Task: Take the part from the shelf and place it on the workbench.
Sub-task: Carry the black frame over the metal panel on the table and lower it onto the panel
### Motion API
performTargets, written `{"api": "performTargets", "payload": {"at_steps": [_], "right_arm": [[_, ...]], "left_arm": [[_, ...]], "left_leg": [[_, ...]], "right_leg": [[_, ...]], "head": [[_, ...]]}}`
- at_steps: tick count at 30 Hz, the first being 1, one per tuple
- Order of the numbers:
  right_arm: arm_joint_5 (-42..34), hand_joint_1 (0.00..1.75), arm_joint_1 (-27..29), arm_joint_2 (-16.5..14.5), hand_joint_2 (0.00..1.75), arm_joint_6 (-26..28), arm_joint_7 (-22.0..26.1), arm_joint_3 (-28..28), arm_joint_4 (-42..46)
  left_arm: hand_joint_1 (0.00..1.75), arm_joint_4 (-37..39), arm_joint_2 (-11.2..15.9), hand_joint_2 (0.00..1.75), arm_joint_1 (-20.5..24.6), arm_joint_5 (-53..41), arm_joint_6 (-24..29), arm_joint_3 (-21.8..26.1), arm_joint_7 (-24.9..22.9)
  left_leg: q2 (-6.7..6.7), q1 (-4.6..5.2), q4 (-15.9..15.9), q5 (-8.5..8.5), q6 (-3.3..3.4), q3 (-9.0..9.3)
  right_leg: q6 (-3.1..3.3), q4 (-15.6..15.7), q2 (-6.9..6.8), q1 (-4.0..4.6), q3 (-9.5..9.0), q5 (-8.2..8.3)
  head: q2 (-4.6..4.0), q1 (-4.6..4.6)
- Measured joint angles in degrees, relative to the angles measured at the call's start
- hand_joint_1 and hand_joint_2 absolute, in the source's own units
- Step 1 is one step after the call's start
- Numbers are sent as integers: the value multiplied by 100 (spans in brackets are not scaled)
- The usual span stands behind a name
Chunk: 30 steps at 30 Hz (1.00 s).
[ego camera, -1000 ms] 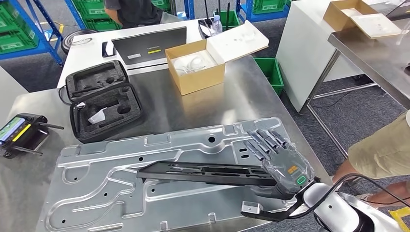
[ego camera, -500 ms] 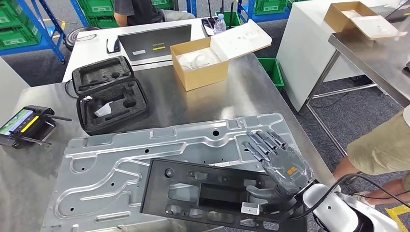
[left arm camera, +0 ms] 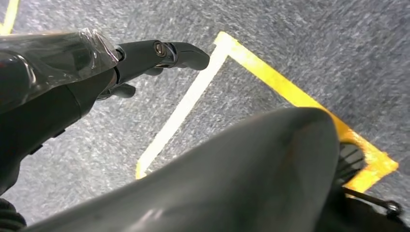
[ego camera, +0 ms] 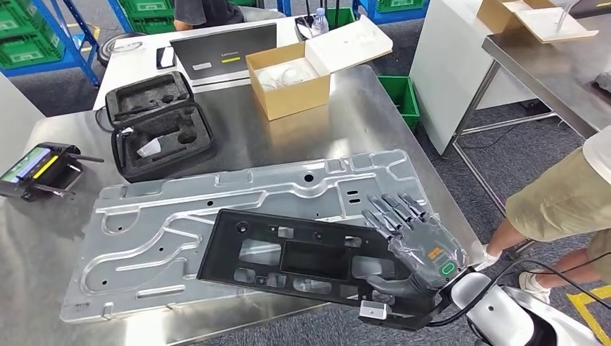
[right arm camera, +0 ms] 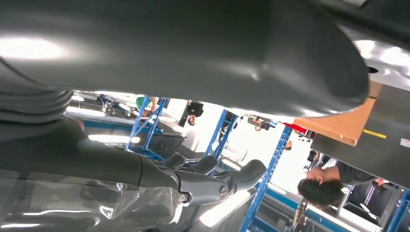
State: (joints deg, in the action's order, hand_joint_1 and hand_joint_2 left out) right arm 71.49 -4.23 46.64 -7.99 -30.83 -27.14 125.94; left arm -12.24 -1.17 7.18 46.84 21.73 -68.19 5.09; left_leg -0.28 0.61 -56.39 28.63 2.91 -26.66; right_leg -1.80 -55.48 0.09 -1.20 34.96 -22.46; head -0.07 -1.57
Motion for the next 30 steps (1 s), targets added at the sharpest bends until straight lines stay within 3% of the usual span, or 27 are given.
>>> {"api": "performTargets", "payload": {"at_steps": [2, 4, 5, 8, 10, 12, 14, 16, 18, 20, 21, 23, 25, 26, 27, 28, 30], "right_arm": [[1, 0, -6, 0, 0, 1, 0, 3, 0], [0, 0, -9, 3, 0, 1, -2, 4, -1], [-1, 0, -9, 6, 0, 1, -5, 5, -1], [-3, 0, -9, 11, 0, 1, -13, 10, -4], [-4, 0, -8, 11, 0, 1, -14, 10, -4], [-9, 0, -2, 11, 0, 1, -19, 7, -9], [-16, 0, 3, 11, 0, 1, -34, 8, -22], [-19, 0, -4, 11, 0, 2, -56, 15, -31], [-19, 0, -4, 11, 0, 8, -77, 26, -32], [-20, 0, 15, 12, 0, 16, -105, 37, -38], [-22, 0, 28, 14, 0, 20, -122, 43, -42], [-30, 0, 55, 19, 0, 27, -150, 54, -48], [-46, 0, 97, 23, 0, 45, -187, 72, -51], [-56, 0, 128, 24, 0, 61, -208, 86, -53], [-65, 0, 165, 24, 0, 80, -228, 105, -55], [-73, 0, 200, 24, 0, 107, -246, 126, -56], [-78, 0, 251, 25, 0, 171, -281, 172, -57]], "left_arm": [[0, 0, 2, 0, 22, 1, 0, 0, 3], [0, 0, 0, 0, 17, 9, 0, 0, 4], [0, 0, 1, 0, 13, 14, 0, 1, 4], [0, 0, 5, 0, 7, 20, 0, 2, 4], [0, 0, 5, 0, 5, 20, 0, 2, 4], [0, 0, 5, 0, 6, 20, -1, 2, 4], [0, 0, 1, 0, -3, 22, -3, 2, 4], [0, 0, -3, 0, -13, 31, -4, 2, 5], [0, 0, -3, 0, -14, 38, -2, 2, 6], [0, 1, 0, 0, -23, 42, 1, 2, 7], [0, 2, 2, 0, -31, 46, 1, 2, 8], [0, 2, 3, 0, -46, 52, 1, 1, 11], [0, 2, 2, 0, -49, 55, 1, 0, 15], [0, 2, 1, 0, -49, 56, 2, 0, 16], [0, 2, 1, 0, -49, 58, 2, 0, 17], [0, 2, 2, 0, -49, 60, 2, 0, 17], [0, 2, 3, 0, -40, 61, 2, 0, 17]], "left_leg": [[-3, 53, 351, -21, 50, 176], [4, 39, 421, -151, 90, 116], [13, 24, 455, -222, 121, 78], [33, 7, 479, -364, 193, -38], [34, 8, 478, -378, 199, -57], [38, 16, 472, -436, 196, -135], [49, 14, 387, -572, 160, -380], [55, 20, 244, -662, 105, -610], [55, 34, 168, -712, 48, -692], [51, 27, 132, -764, -15, -751], [47, 18, 53, -685, -52, -803], [43, -21, -422, -248, -132, -983], [42, -57, -1202, 273, -195, -1192], [42, -68, -1485, 387, -208, -1226], [42, -73, -1573, 369, -207, -1169], [41, -74, -1450, 251, -194, -1015], [34, -60, -691, -22, -122, -461]], "right_leg": [[-70, 39, -11, -14, 25, 104], [-140, 63, -12, -27, 59, 137], [-162, -31, -10, -23, 109, 10], [-180, -606, -7, -21, 304, -597], [-182, -728, -7, -21, 336, -692], [-192, -1170, -7, -19, 422, -889], [-220, -1105, -10, -31, 27, -770], [-227, -273, -6, -31, -675, -576], [-180, 85, 6, -7, -871, -669], [-90, 83, -2, -10, -792, -620], [-43, 74, -11, -17, -743, -576], [36, 76, -28, -29, -626, -473], [67, 70, -33, -20, -486, -363], [66, 68, -36, -15, -420, -313], [64, 67, -39, -12, -358, -264], [58, 67, -40, -9, -300, -215], [35, 68, -34, -4, -196, -119]], "head": [[0, -13], [0, -33], [0, -50], [0, -78], [0, -79], [0, -82], [0, -85], [0, -88], [0, -91], [0, -93], [0, -90], [0, -89], [0, -89], [0, -87], [0, -87], [0, -88], [0, -89]]}}
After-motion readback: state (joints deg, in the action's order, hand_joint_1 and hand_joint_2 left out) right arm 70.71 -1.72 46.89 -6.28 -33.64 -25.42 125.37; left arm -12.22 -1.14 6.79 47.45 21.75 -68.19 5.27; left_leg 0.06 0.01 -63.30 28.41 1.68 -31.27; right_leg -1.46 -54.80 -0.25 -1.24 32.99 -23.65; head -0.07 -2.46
